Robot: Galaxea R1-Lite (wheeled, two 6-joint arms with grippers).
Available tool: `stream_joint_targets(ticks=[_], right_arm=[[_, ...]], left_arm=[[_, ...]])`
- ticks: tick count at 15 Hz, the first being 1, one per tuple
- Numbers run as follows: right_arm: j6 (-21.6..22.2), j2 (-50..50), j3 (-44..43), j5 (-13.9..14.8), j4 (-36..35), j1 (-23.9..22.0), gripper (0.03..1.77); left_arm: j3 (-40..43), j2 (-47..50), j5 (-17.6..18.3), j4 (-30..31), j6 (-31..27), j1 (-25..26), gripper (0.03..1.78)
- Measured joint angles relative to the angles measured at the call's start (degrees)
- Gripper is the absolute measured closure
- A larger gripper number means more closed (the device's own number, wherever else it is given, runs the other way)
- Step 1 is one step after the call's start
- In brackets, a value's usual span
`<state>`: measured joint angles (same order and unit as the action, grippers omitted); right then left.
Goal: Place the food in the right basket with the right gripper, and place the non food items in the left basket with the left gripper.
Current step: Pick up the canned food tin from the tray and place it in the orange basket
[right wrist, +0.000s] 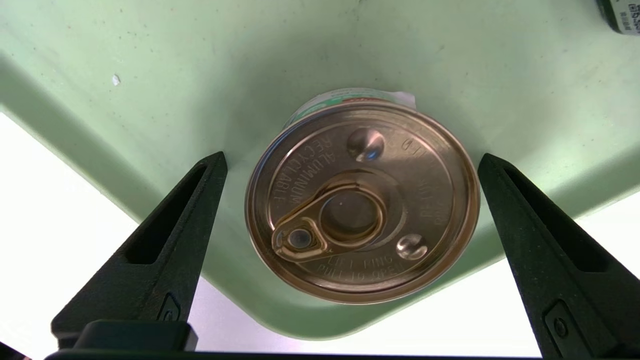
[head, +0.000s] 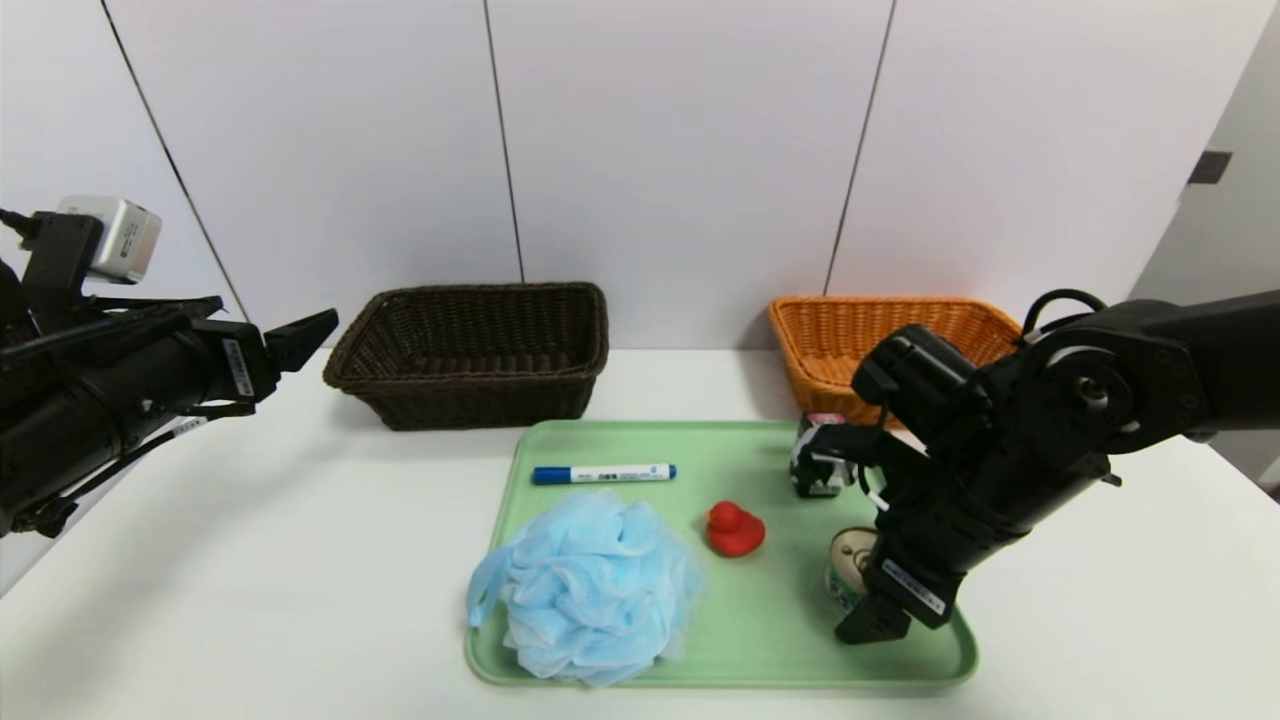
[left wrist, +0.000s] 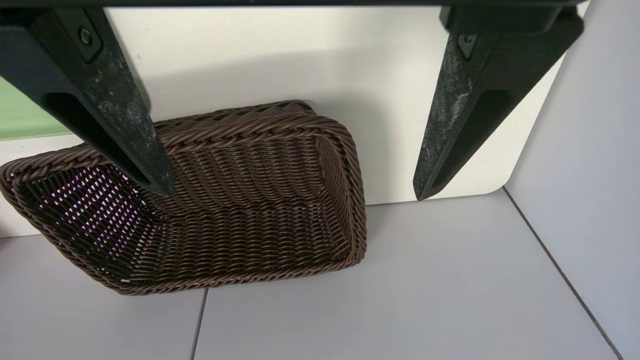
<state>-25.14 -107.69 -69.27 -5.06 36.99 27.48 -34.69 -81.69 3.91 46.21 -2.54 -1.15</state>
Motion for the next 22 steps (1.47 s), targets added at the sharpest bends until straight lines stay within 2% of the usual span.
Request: stream_joint_targets(ticks=[1,5,9,10,11,12,22], right_arm=[[-0.1,0.0,0.2,0.0,0.0,0.0,0.09],[-0.1,0.1,0.4,0.0,0.0,0.0,0.65],[-0.3,0.0,0.4,0.0,-0.1,0.0,1.04],[-0.3,-0.1,0.4,0.0,-0.1,0.0,1.33],[-0.4,-0.1,0.4,-0.1,-0.1,0.0,1.71],[-0.4,-0.2,0.4,0.0,-0.1,0.0,1.75],[-1.0,0.5,0.4,-0.5,-0.2,0.4,1.75]], left_arm=[[0.0,0.0,0.0,0.0,0.0,0.0,0.12],[0.3,0.0,0.0,0.0,0.0,0.0,0.12],[0.5,0.0,0.1,0.0,0.0,0.0,0.12],[0.6,0.0,0.1,0.0,-0.1,0.0,0.12],[0.7,0.0,0.1,0.0,0.0,0.0,0.12],[0.7,0.0,0.1,0.0,0.0,0.0,0.12],[1.2,0.9,0.1,0.0,-0.1,0.0,0.12]])
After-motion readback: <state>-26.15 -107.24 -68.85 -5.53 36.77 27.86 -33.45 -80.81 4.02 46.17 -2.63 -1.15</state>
